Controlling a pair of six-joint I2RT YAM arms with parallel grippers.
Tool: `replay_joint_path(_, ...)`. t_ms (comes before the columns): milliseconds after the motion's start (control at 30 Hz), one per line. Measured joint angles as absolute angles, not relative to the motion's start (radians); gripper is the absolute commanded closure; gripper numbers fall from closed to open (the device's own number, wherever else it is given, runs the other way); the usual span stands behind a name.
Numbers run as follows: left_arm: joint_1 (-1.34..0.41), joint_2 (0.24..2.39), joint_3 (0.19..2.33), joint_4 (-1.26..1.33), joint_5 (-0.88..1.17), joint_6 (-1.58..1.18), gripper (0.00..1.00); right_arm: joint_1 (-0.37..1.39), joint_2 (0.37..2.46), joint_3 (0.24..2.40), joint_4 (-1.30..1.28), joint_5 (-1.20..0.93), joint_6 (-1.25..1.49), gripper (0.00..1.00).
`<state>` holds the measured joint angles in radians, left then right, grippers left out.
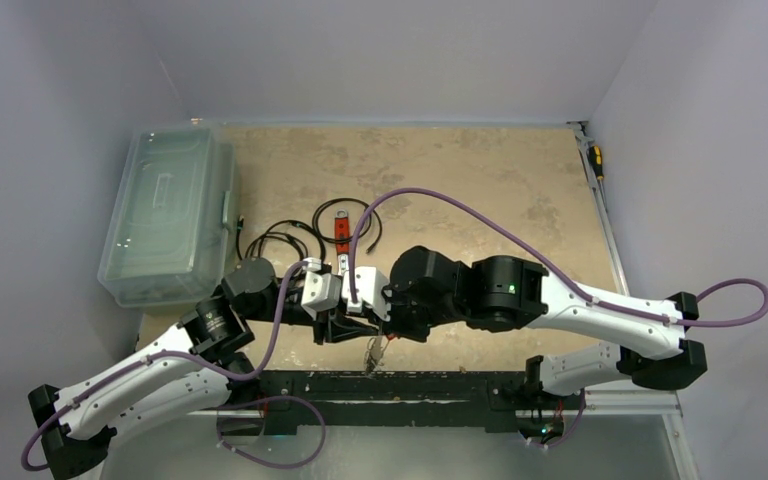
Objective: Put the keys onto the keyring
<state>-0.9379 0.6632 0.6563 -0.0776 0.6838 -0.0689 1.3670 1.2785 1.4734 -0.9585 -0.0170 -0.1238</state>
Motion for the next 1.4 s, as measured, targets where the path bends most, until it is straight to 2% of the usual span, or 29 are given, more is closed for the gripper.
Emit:
replay_joint_path(233, -0.938, 0.665, 0.656, -0.080, 0.685, -0.069, 1.00, 1.367, 1.283, 1.475, -0.958, -0.017, -0.125, 1.00)
replay_joint_path(367, -0.938, 0.677, 0.656, -0.085, 0.683, -0.068, 1.00, 1.365, 1.287, 1.475, -0.960, -0.017, -0.124, 1.00)
replay_joint_path(433, -0.938, 0.680, 0.657, -0.087, 0.683, -0.064, 1.00, 1.364, 1.287, 1.475, -0.960, -0.017, -0.124, 0.85)
replay_joint_path(500, -0.938, 0.679, 0.660, -0.091, 0.682, -0.061, 1.00, 1.362, 1.287, 1.475, -0.956, -0.017, -0.125, 0.63)
replay_joint_path(567, -0.937, 0.666, 0.660, -0.097, 0.673, -0.059, 1.00, 1.362, 1.279, 1.467, -0.929, -0.017, -0.120, 0.53)
replay_joint_path(767, -0.936, 0.602, 0.652, -0.079, 0.665, -0.088, 1.00, 1.363, 1.165, 1.346, -0.774, -0.016, -0.122, 0.54)
replay_joint_path(967, -0.936, 0.537, 0.609, 0.080, 0.664, -0.200, 1.00, 1.363, 0.944, 1.185, -0.578, -0.019, -0.113, 0.59)
replay_joint_path(1100, -0.936, 0.536, 0.570, 0.189, 0.662, -0.281, 1.00, 1.362, 0.822, 1.101, -0.454, -0.064, -0.107, 0.59)
replay_joint_path(1400, -0.936, 0.575, 0.470, 0.505, 0.662, -0.480, 1.00, 1.363, 0.826, 1.055, -0.323, -0.128, -0.105, 0.63)
